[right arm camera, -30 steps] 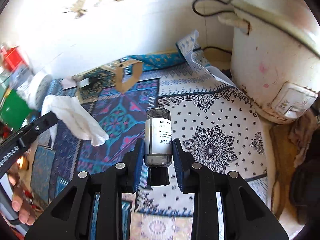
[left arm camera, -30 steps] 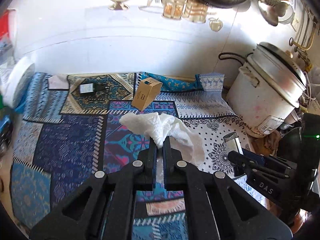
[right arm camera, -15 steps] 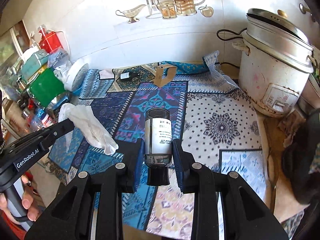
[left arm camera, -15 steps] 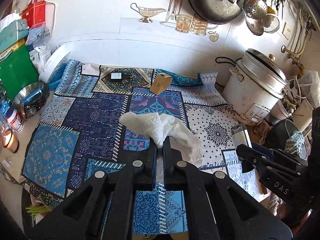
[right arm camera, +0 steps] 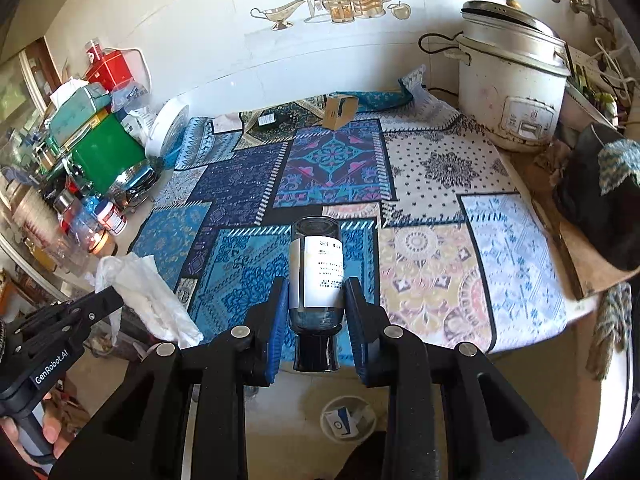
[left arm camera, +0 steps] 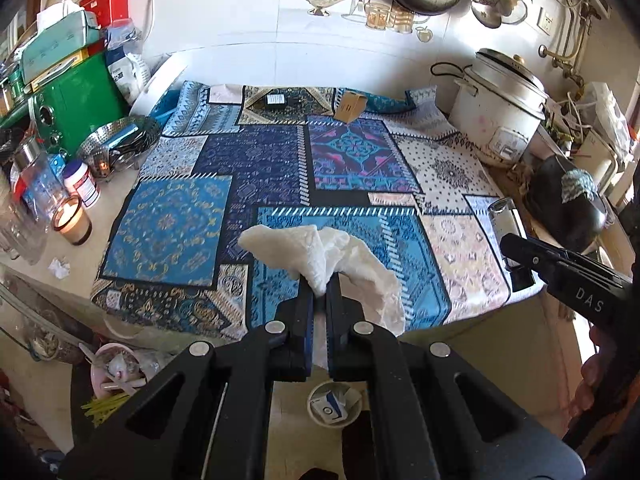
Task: Collect trash
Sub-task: 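Carry the tissue and glass bottle down over the floor bin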
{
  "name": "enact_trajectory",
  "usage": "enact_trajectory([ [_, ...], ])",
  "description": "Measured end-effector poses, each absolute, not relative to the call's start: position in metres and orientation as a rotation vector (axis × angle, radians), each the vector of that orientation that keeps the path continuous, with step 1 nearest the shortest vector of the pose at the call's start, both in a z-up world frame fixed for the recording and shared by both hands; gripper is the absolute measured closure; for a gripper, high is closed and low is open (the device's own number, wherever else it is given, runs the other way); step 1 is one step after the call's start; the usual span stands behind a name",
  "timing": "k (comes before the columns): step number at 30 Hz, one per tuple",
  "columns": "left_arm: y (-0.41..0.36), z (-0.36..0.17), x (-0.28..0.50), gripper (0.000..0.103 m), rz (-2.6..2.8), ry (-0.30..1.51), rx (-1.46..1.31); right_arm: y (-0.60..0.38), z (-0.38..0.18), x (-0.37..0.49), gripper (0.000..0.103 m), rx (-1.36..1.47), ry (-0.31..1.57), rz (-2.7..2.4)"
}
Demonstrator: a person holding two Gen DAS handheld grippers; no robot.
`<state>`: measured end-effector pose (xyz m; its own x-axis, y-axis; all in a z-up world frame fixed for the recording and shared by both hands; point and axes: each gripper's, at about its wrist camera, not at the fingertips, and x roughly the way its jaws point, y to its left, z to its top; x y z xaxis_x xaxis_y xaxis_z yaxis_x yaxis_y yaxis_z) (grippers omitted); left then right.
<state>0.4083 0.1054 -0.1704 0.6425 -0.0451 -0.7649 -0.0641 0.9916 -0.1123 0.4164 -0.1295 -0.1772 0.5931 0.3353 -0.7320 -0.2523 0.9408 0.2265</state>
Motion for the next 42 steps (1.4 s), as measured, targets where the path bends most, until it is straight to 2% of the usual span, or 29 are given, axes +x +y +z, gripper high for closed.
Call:
enact_trajectory([
  [13,0.091,-0.244,0.348,0.1,-0.053,1.048,-0.131,-0.13,-0.22,0.355,0.077,0.065,0.99,0.303],
  [18,0.068,-0.288,0.346,0.1,-0.058,1.127,-0.136,-0.142,-0.257,0.352,0.077,0.067,1.055,0.307],
  [24,0.043,-0.37,0.352,0.1,-0.035,1.227,-0.137,-0.159,-0.332,0.356,0.077,0.055,1.171,0.313],
  [29,0.031,-0.455,0.356,0.099,0.003,1.286,-0.154,-0.174,-0.417,0.362,0.077,0.017,1.276,0.296],
  [42,0.032,-0.672,0.351,0.1,0.049,1.369,-0.21,-0.166,-0.611,0.383,0.077,0.01,1.335,0.353],
])
